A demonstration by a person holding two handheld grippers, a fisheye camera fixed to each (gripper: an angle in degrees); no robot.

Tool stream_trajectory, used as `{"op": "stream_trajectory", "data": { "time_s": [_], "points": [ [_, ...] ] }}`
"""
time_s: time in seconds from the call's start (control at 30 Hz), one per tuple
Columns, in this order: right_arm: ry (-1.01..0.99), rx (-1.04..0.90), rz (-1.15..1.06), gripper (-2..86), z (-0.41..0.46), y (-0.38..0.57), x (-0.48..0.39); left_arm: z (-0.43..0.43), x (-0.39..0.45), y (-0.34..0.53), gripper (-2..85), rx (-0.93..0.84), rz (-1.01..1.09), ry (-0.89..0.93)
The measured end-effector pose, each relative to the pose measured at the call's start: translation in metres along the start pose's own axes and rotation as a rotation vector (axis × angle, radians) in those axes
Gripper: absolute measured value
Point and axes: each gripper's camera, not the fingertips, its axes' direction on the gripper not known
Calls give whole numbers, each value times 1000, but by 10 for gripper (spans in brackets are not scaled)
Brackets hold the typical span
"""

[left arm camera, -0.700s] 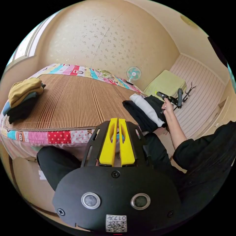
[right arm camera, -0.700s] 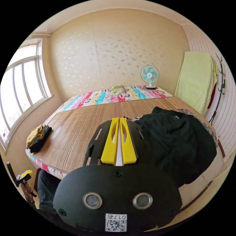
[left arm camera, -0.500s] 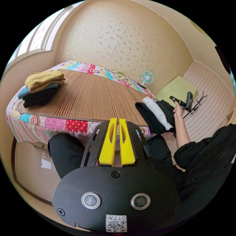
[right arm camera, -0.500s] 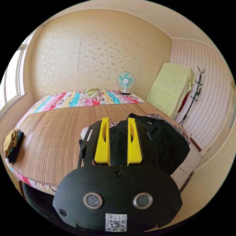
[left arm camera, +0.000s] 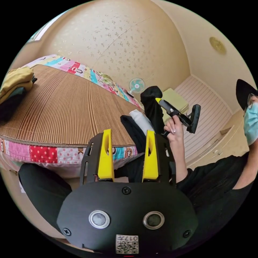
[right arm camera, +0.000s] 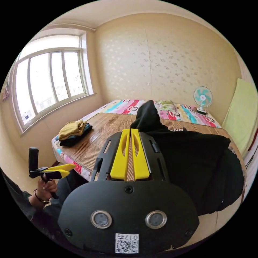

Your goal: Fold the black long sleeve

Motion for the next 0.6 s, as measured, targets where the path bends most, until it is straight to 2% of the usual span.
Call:
{"op": "stream_trajectory", "data": {
  "time_s": [0.07, 0.13, 0.2, 0.27, 0.3, 0.43, 0.5, 0.57, 0.6],
  "points": [
    [-115, -74, -149, 12, 49, 26, -67, -11, -13, -1, 172, 63, -55, -53],
    [-190, -197, -218, 12, 86, 48, -95, -20, -25, 3, 169, 85, -101, -84],
    [-246, -282, -226, 15, 103, 66, -97, -28, -38, 9, 166, 79, -143, -120],
    [-327, -245, -203, 25, 90, 78, -73, -35, -55, 18, 154, 46, -191, -179],
    [-314, -229, -192, 32, 86, 79, -64, -35, -59, 19, 150, 35, -200, -187],
    [-34, -215, -73, 73, 87, 78, 22, -11, -79, 5, 145, -54, -197, -159],
    [25, -321, -23, 82, 116, 83, 64, 11, -80, -13, 141, -95, -155, -163],
    [32, -595, -46, 78, 173, 106, 102, 46, -76, -40, 135, -132, -84, -168],
    [13, -560, -47, 70, 168, 107, 107, 55, -74, -47, 133, -144, -66, -166]
  ]
}}
